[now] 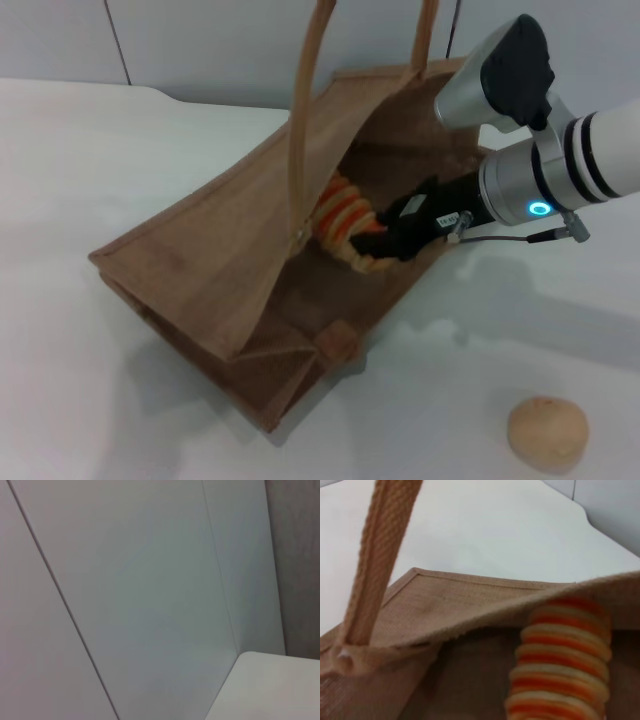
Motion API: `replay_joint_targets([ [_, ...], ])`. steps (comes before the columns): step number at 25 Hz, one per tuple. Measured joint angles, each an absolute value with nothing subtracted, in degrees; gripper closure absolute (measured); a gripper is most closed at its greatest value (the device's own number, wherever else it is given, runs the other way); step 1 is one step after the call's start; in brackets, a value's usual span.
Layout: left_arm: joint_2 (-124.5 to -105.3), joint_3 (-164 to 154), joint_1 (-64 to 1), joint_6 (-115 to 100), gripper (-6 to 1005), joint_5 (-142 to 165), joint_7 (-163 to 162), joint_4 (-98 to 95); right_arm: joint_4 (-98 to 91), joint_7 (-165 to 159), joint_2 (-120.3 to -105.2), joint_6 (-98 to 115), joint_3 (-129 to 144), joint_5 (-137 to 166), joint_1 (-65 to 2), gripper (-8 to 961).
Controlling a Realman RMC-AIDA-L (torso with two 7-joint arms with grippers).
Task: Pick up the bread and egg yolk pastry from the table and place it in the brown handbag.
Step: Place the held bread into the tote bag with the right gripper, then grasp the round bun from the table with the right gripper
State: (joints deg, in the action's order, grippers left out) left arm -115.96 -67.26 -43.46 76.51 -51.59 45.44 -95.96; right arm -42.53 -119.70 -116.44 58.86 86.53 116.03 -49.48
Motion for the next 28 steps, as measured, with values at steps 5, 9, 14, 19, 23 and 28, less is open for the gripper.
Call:
replay_joint_targets([
  [5,-115.93,-67.0,-43.1,76.2,889,-51.3,45.4,-95.7,-43.2,-119.2,-116.26,61.7,86.2,116.0,-49.0,653],
  [9,-115.67,-66.9,-42.4,75.6,889,-51.2,45.4,-95.6,-43.5,-119.0,-116.16,63.1,85.8,116.0,-48.9,458],
  [14,-115.18,-66.7,-41.6,75.1,889,-51.1,45.5,-95.7,-47.0,-119.0,-115.82,67.3,82.7,116.5,-47.0,302],
  [19,-114.89,-65.8,-40.8,74.7,890,-49.5,45.5,-95.6,-55.1,-119.9,-115.73,75.1,73.1,122.5,-41.4,249],
  [23,-115.04,-65.7,-40.4,74.3,890,-47.6,45.4,-95.6,-60.7,-121.7,-115.80,78.7,68.7,126.9,-37.6,250],
  [28,-114.86,-65.7,-39.4,74.0,891,-47.3,45.3,-95.7,-69.1,-125.7,-115.87,84.0,64.4,135.2,-32.4,251],
])
